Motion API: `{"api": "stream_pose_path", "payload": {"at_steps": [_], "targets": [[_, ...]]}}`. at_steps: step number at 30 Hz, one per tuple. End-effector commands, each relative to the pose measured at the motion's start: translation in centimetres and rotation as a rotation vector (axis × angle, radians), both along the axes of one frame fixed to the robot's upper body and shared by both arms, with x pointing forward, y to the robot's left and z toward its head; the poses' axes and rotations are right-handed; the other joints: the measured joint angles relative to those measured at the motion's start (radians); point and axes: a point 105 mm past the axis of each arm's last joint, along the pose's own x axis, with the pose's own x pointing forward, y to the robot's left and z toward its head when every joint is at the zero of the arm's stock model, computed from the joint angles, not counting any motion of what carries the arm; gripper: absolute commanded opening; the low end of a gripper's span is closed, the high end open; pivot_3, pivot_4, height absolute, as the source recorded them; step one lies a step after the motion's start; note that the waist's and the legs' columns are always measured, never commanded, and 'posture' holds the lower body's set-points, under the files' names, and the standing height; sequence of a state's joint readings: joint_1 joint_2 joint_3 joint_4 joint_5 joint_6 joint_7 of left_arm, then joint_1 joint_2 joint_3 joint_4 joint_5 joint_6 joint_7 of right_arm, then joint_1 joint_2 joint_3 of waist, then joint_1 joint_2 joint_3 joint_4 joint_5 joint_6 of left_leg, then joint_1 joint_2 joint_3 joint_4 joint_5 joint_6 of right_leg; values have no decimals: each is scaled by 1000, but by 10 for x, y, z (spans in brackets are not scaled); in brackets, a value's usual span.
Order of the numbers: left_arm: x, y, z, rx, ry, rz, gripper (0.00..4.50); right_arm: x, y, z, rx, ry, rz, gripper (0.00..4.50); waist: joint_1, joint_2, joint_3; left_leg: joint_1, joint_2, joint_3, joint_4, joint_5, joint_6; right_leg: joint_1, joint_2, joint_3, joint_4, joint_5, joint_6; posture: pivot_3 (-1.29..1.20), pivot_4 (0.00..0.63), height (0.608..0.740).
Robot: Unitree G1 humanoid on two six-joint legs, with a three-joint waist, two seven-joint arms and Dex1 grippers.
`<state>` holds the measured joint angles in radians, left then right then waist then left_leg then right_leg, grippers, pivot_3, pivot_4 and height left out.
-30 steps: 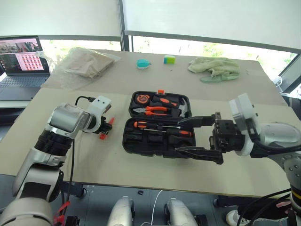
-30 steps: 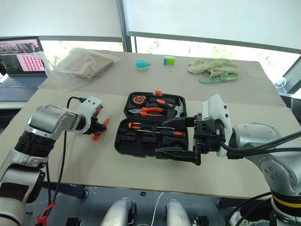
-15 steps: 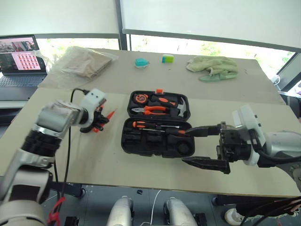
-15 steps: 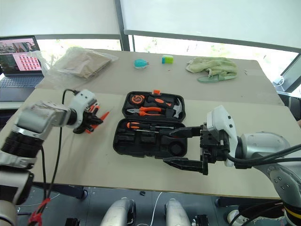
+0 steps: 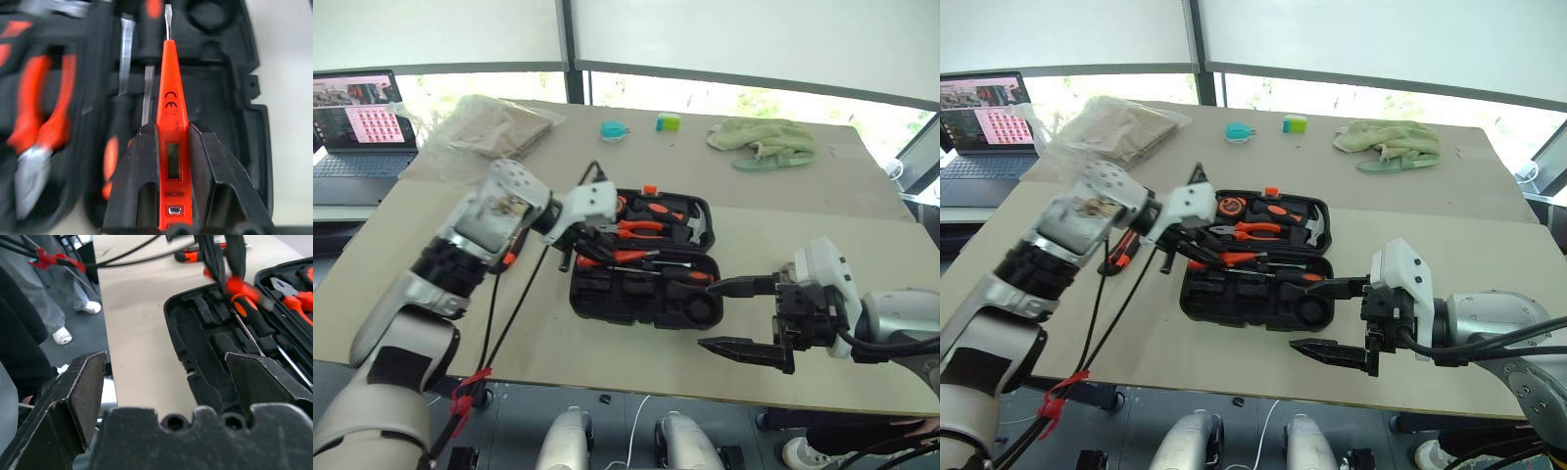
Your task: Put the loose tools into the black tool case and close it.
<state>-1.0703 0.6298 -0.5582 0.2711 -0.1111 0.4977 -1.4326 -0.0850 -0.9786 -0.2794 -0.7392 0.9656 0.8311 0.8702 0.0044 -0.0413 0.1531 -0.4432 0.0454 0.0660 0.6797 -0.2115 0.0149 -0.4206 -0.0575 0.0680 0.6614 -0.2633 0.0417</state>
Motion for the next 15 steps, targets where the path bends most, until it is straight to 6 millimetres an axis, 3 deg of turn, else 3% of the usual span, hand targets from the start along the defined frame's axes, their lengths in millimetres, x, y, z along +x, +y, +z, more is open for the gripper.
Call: {"api": "stream_pose_path", "payload": {"at_steps": [1, 5, 15], "targets": [[2, -2, -2, 80, -18, -31, 411, -4, 0, 10, 12, -60, -8, 4500, -6, 0, 0, 0, 0, -1, 0, 0, 0, 0, 0, 0, 0, 0, 0, 0, 150, 740], [14, 4, -20, 193, -19, 47, 411, -5, -1, 12, 23, -66, -30, 4500, -8, 0, 0, 0, 0, -3, 0, 0, 0, 0, 0, 0, 0, 0, 0, 0, 150, 740], [13, -2, -32, 191, 23, 21, 411, -2, 0, 15, 43, -81, -61, 4500, -6, 0, 0, 0, 0, -6, 0, 0, 0, 0, 0, 0, 0, 0, 0, 0, 150, 740]]}}
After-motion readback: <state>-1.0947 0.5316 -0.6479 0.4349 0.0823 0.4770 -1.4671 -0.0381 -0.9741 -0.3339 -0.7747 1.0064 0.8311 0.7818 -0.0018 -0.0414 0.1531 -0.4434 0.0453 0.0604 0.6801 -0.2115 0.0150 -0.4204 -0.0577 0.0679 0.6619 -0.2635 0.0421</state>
